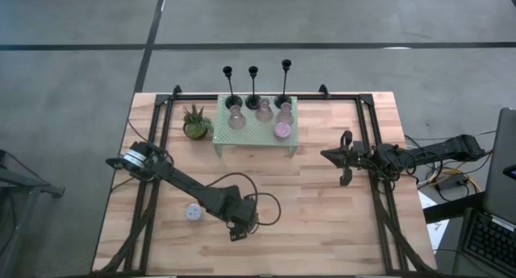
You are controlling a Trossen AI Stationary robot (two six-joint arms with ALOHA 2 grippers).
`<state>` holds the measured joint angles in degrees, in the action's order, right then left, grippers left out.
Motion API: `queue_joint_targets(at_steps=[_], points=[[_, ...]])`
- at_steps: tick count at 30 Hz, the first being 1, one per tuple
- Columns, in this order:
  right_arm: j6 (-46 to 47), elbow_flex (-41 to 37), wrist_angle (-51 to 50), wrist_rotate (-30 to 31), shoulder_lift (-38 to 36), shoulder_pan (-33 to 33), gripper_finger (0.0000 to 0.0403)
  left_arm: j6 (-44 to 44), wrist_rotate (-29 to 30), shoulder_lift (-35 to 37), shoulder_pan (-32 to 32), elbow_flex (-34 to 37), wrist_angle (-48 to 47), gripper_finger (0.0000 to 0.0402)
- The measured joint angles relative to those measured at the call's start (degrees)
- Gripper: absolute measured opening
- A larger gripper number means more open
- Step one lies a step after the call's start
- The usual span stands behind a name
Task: Pick & Place candle stick holders
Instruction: Put the blue scented candle on the shelf
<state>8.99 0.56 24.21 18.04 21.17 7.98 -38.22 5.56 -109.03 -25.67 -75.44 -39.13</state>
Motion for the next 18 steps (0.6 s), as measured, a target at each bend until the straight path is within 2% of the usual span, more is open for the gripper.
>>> queue_joint_targets(at_steps=[9,18], points=[[0.0,0.0,0.0,0.0,0.0,-0.02,0.0008,0.61,2.54,0.0,0.11,0.49,2.71,0.036],[0.0,0.0,0.0,0.0,0.0,-0.02,0.0008,0.63,2.84,0.0,0.29,0.59,2.64,0.03]])
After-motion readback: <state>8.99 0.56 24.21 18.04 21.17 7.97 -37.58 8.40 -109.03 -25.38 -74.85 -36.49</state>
